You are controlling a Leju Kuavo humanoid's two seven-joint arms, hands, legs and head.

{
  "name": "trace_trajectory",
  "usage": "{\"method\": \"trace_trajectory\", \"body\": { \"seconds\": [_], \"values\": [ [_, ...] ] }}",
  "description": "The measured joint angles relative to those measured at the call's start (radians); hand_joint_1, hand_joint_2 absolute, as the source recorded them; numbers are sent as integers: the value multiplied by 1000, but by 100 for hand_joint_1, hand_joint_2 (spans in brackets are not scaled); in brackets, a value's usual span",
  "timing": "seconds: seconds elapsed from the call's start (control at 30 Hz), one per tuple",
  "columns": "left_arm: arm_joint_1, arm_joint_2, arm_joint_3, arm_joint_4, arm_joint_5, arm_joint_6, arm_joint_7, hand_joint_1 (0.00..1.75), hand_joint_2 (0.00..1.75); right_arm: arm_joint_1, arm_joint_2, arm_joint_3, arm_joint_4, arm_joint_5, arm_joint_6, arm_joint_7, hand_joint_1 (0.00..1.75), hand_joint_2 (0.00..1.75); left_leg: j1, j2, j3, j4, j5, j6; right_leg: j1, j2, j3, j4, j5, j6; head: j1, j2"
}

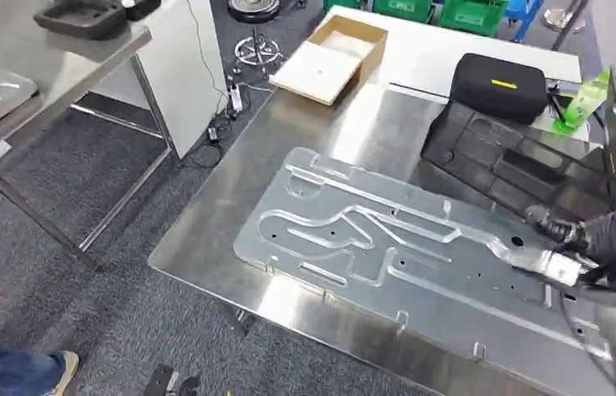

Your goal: Take the parts from the cabinet and place them on the table.

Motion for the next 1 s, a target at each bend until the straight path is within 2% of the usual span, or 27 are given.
{"method": "trace_trajectory", "body": {
  "seconds": [0.03, 0.07, 0.1, 0.13, 0.17, 0.2, 0.23, 0.27, 0.33, 0.37, 0.4, 0.43, 0.47, 0.53, 0.57, 0.6, 0.63, 0.67, 0.7, 0.73, 0.77, 0.8, 0.87, 0.9, 0.93, 0.97, 1.0],
  "values": [
    [0, 0, -3, 0, -5, 0, 5, 0, 0, 22, 30, 3, -13, 65, -44, -9, 0, 0, 0, -5, -1, 0, 0, 0, -3, 1, -35, 75, -28, 4, 0, 0],
    [0, 0, -5, 0, -7, 1, 9, 0, 0, 37, 55, 16, -23, 121, -72, -15, 0, 0, 0, -10, -2, 2, 0, -1, -7, 1, -52, 108, -30, 8, 0, 0],
    [0, -1, -8, 0, -9, 2, 13, 0, 0, 45, 71, 28, -29, 146, -85, -15, 0, 0, 1, -16, -2, 3, -1, -2, -11, 1, -45, 92, -8, 11, 0, 0],
    [-1, -1, -9, 0, -11, 2, 15, 0, 0, 51, 86, 37, -35, 158, -92, -14, 0, 0, 2, -22, -2, 6, -2, -5, -13, 1, -17, 38, 29, 12, 0, 0],
    [-2, -2, -9, 0, -12, 2, 16, 0, 0, 54, 98, 42, -42, 164, -96, -11, 0, 0, 4, -30, -1, 11, -4, -9, -16, 7, 31, -51, 75, 13, 0, 0],
    [-4, -2, -10, 0, -13, 2, 16, 0, 0, 55, 107, 46, -50, 169, -99, -6, 0, 0, 6, -37, -2, 18, -8, -15, -19, 29, 81, -143, 112, 12, 0, 0],
    [-6, -2, -10, 0, -13, 3, 16, 0, 0, 55, 114, 51, -53, 170, -101, -3, 0, 0, 4, -42, -9, 24, -11, -23, -20, 69, 98, -178, 91, 11, 0, 0],
    [-8, -2, -10, 0, -13, 3, 16, 0, 0, 60, 119, 53, -58, 171, -101, -1, 0, 0, 4, -50, -13, 28, -11, -31, -14, 55, 95, -181, 99, 1, -1, 0],
    [-7, -2, -10, 0, -14, 3, 16, 0, 0, 62, 127, 58, -62, 174, -103, 0, 0, 0, 9, -62, -17, 23, -6, -43, -7, 42, 94, -178, 98, -8, 0, 0],
    [-6, -2, -11, 0, -17, 3, 18, 0, 0, 61, 131, 69, -64, 180, -105, 1, 0, 0, 6, -69, -21, 21, -5, -51, -11, 33, 96, -184, 102, -16, 0, 0],
    [-5, -1, -12, 0, -18, 3, 19, 0, 0, 57, 137, 79, -65, 198, -107, 1, 0, 0, 9, -54, -19, 30, -13, -54, -16, 22, 99, -194, 108, -26, -1, 0],
    [-7, -1, -13, 0, -19, 1, 19, 0, 0, 53, 145, 92, -66, 220, -107, 1, 0, 0, 7, -29, -33, 62, -38, -57, -15, 13, 99, -195, 108, -34, -1, 0],
    [-11, -2, -17, 0, -20, -3, 18, 0, 0, 44, 153, 110, -65, 243, -109, 1, 0, 0, 9, -15, -66, 128, -78, -60, -13, 3, 98, -195, 108, -41, -1, 0],
    [-14, -5, -21, -1, -19, -6, 16, 0, 0, 14, 171, 158, -59, 294, -109, 16, 0, 0, 12, -6, -134, 271, -139, -66, -9, -16, 96, -194, 107, -43, 0, 0],
    [-14, -8, -23, -4, -19, -6, 17, 0, 0, -10, 184, 189, -51, 320, -109, 29, 0, 0, 14, -4, -155, 313, -145, -68, -7, -26, 95, -192, 107, -43, -1, 0],
    [-13, -10, -24, -7, -19, -6, 18, 0, 0, -32, 194, 217, -46, 335, -109, 42, 0, 0, 14, -3, -151, 305, -129, -69, -7, -33, 94, -190, 106, -44, -1, 0],
    [-12, -10, -25, -14, -19, -6, 18, 0, 0, -53, 202, 247, -40, 348, -109, 54, 0, 0, 14, 0, -127, 257, -94, -69, -7, -44, 95, -188, 104, -44, -1, 0],
    [-12, -10, -25, -20, -19, -5, 19, 0, 0, -74, 207, 282, -34, 358, -109, 67, 0, 0, 14, 11, -86, 177, -51, -67, -7, -55, 97, -187, 102, -41, -1, 0],
    [-12, -10, -25, -27, -19, -2, 21, 0, 0, -92, 212, 309, -29, 360, -109, 79, 0, 0, 14, 34, -43, 94, -15, -64, -6, -64, 99, -186, 100, -39, -1, 0],
    [-11, -10, -25, -35, -19, 3, 23, 0, 0, -109, 216, 328, -25, 362, -109, 88, 0, 0, 7, 81, -20, 37, -18, -62, 0, -73, 100, -183, 97, -35, -1, 0],
    [-8, -10, -25, -42, -19, 9, 24, 0, 0, -124, 220, 344, -21, 364, -109, 93, 0, 0, 2, 70, -18, 31, -14, -50, 5, -81, 98, -180, 94, -27, 1, 0],
    [-1, -8, -25, -46, -19, 13, 24, 0, 0, -135, 222, 356, -16, 365, -109, 93, 0, 0, 1, 61, -23, 32, -12, -48, 5, -88, 99, -181, 95, -23, 0, 0],
    [21, -3, -25, -50, -18, 22, 26, 0, 0, -156, 232, 373, -6, 360, -109, 93, 0, 0, 0, 39, -26, 29, -7, -37, 6, -110, 104, -186, 95, -15, -1, 0],
    [30, -2, -25, -53, -18, 23, 27, 0, 0, -163, 236, 378, -2, 357, -109, 93, 0, 0, 10, 30, -20, 16, 1, -27, 3, -107, 103, -181, 87, -9, 0, 0],
    [35, 0, -25, -55, -17, 24, 27, 0, 0, -168, 238, 384, 2, 354, -109, 92, 0, 0, 9, 20, -19, 13, 4, -24, -2, -60, 97, -157, 67, -5, 0, 0],
    [35, 3, -25, -56, -16, 26, 28, 0, 0, -171, 238, 386, 5, 353, -110, 89, 0, 0, 10, 14, -21, 13, 6, -18, -5, -28, 71, -99, 29, -3, 0, 0],
    [35, 4, -24, -58, -11, 26, 30, 0, 0, -172, 238, 387, 12, 353, -109, 84, 0, 0, 10, 2, -22, 13, 7, -16, -6, -10, 32, -17, -12, 0, 1, 0]
  ]
}}
